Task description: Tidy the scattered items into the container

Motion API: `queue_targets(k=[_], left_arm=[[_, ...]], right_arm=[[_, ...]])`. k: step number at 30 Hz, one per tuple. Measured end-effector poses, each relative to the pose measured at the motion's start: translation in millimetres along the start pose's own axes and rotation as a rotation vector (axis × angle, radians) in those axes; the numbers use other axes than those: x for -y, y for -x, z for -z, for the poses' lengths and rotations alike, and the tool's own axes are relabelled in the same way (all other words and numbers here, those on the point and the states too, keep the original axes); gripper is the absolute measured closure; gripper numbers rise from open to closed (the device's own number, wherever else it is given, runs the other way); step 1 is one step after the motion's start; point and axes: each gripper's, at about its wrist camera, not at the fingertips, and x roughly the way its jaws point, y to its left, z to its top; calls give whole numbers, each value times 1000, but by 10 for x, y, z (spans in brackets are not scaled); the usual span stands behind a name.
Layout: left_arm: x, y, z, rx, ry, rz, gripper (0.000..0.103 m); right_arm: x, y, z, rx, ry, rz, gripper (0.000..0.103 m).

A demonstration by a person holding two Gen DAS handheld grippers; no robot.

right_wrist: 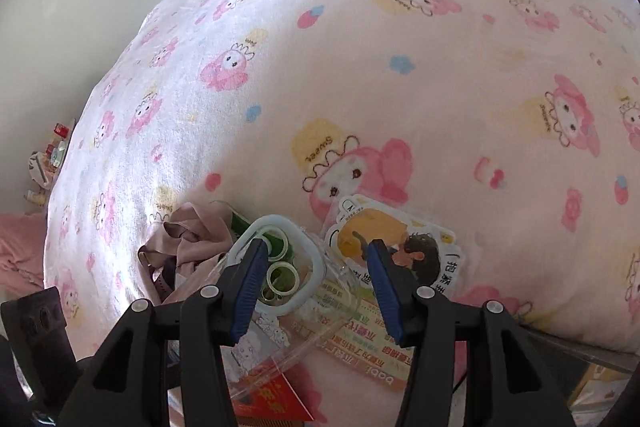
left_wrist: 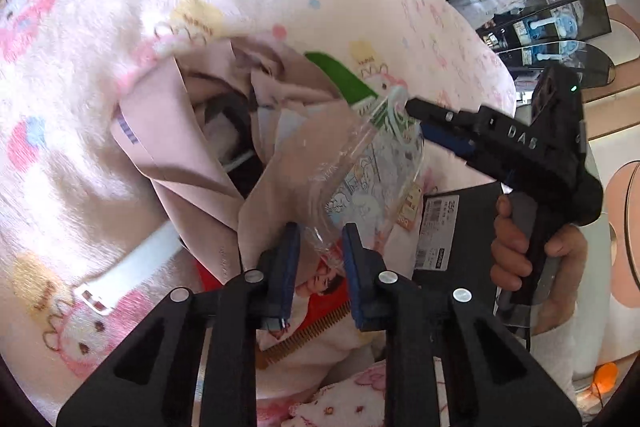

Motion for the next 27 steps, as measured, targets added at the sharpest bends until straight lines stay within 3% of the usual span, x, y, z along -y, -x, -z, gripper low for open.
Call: queue_targets(k=[4,12,17,21,25,27], left_arm=[[-20,116,-19,40,-1,-22,80],[-341,250,114,80,99,-60,72],[-440,252,186,87,127,-67,70],[-450,259,225,74,125,-94,68],[-416,229,282,44,131,-111,67],[-349,279,308,48,120,-121,66]], right_arm=[[-22,27,134,-41,3,-60,55],[-223,152,643,-161,92,-148,55],[-260,181,753,-95,117,-72,55],[-198,-49,672,-158,96,-25,55],[-185,-75,714,-178,62,-124,58],[-219,11,749,-154,77,-123,60]])
